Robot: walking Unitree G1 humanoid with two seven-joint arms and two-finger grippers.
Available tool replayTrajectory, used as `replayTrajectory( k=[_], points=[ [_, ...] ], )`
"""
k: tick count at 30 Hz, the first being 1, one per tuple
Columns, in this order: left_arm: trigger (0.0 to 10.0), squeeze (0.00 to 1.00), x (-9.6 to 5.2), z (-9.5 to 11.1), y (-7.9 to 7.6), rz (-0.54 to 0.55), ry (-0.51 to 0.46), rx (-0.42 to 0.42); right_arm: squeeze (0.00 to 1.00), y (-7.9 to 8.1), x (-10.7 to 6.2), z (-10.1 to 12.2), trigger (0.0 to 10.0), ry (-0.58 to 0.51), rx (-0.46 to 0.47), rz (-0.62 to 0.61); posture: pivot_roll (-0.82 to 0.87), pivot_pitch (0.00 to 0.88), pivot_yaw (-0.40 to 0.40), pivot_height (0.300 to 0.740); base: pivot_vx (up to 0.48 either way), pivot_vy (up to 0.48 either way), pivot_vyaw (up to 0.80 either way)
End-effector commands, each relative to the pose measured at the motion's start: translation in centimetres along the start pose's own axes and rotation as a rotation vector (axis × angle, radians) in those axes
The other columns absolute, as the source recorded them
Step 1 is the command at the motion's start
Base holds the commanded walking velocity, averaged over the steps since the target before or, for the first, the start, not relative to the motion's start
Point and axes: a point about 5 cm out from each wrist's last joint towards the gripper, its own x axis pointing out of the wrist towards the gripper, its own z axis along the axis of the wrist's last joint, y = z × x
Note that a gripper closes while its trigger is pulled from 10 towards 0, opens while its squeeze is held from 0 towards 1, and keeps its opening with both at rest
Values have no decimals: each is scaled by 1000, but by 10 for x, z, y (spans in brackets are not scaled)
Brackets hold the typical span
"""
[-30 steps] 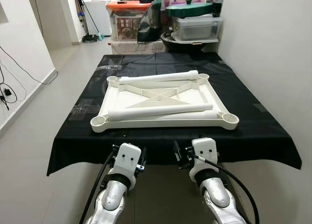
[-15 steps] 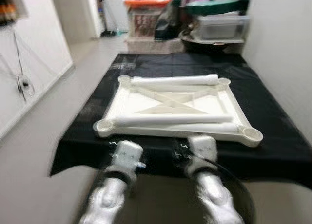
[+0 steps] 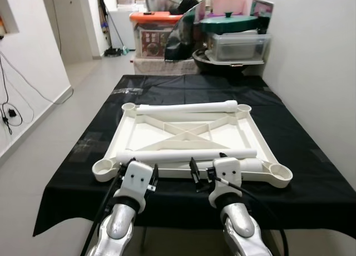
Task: Building children table
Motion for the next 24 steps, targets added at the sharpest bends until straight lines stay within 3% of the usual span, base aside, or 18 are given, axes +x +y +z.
replayTrajectory(
  k=[1,3,7,8,9,10,11,12,13,15,16,19,21,22,24],
  points=[
    [10000,0,7,10,15,22,-25,20,0,2,0,5,10000,-35,26,-5,45,0,-2,740,0,0,0],
    [10000,0,19,21,31,-10,-32,86,0,-2,2,9,10000,-58,43,-24,50,0,-5,740,0,0,0],
    [10000,0,31,32,49,-45,-40,139,0,-6,5,11,10000,-66,44,-33,58,0,-6,740,0,0,0],
    [10000,0,42,42,64,-99,-44,206,0,-9,9,12,10000,-69,40,-40,72,0,-10,740,0,0,0],
    [10000,0,42,42,64,-99,-44,206,0,-9,9,12,10000,-69,40,-40,72,0,-10,740,0,0,0],
    [10000,0,56,53,82,-190,-23,284,0,-13,13,13,10000,-72,36,-48,85,0,-6,740,0,0,0],
    [10000,0,56,53,82,-190,-23,284,0,-13,13,13,10000,-72,36,-48,85,0,-6,740,0,0,0],
    [10000,0,64,62,95,-244,-3,332,0,-16,15,14,10000,-74,34,-53,85,0,-6,740,0,0,0],
    [10000,141,74,66,106,-326,52,358,0,-20,18,14,10000,-73,37,-65,96,12,-2,740,0,0,0],
    [10000,141,79,67,111,-376,91,361,0,-22,19,15,10000,-73,40,-72,96,12,-2,740,0,0,0],
    [10000,1000,84,66,114,-441,120,386,0,-22,19,16,10000,-74,42,-75,94,38,6,740,0,0,0],
    [10000,1000,96,65,117,-539,166,367,0,-20,16,16,10000,-72,45,-70,103,62,12,740,0,0,0],
    [10000,1000,96,65,117,-539,166,367,0,-20,16,16,10000,-72,45,-70,103,62,12,740,0,0,0],
    [10000,1000,102,60,117,-648,243,360,0,-15,11,14,10000,-60,48,-56,107,94,29,740,0,0,0],
    [10000,1000,103,58,118,-684,275,361,0,-13,10,13,10000,-54,49,-51,107,94,29,740,0,0,0]
  ],
)
